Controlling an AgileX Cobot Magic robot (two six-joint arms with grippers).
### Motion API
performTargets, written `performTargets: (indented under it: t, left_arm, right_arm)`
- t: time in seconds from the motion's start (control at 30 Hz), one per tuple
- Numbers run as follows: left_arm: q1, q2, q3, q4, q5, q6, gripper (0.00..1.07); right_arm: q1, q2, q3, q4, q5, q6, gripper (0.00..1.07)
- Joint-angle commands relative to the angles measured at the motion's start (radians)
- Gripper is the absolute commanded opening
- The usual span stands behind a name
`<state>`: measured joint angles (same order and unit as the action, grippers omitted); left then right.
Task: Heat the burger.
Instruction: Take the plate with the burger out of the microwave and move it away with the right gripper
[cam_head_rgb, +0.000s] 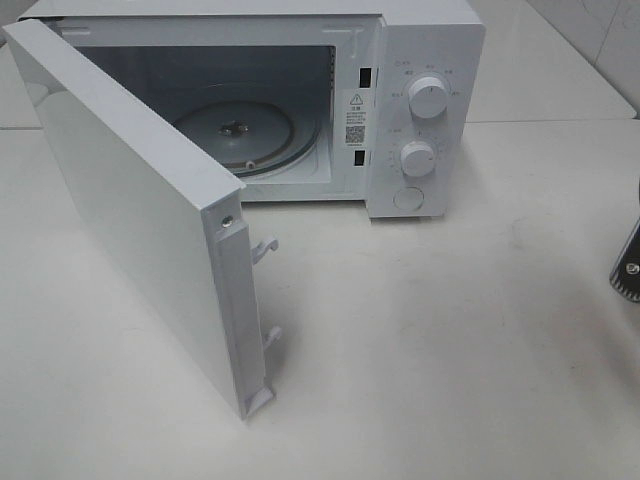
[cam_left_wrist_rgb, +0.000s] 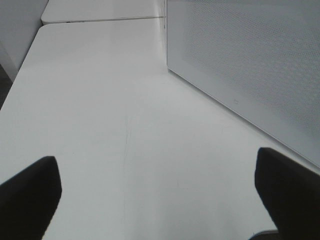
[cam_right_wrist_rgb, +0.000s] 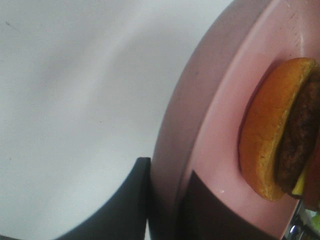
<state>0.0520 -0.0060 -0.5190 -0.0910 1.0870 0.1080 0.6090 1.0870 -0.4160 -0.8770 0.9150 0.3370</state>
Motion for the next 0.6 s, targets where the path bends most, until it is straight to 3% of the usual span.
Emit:
performTargets:
  t: [0.03, 0.6]
  left_arm:
    - [-0.001, -0.015, 0.002, -0.004, -0.012, -0.004, 0.98]
    - [-0.001, -0.015, 0.002, -0.004, -0.012, -0.004, 0.98]
  right_arm:
    - [0.0, 0.05, -0.009, -0.077, 0.025, 0.147, 0.0]
    - [0.0, 0.366, -0.06, -0.075, 0.048, 0.649, 0.01]
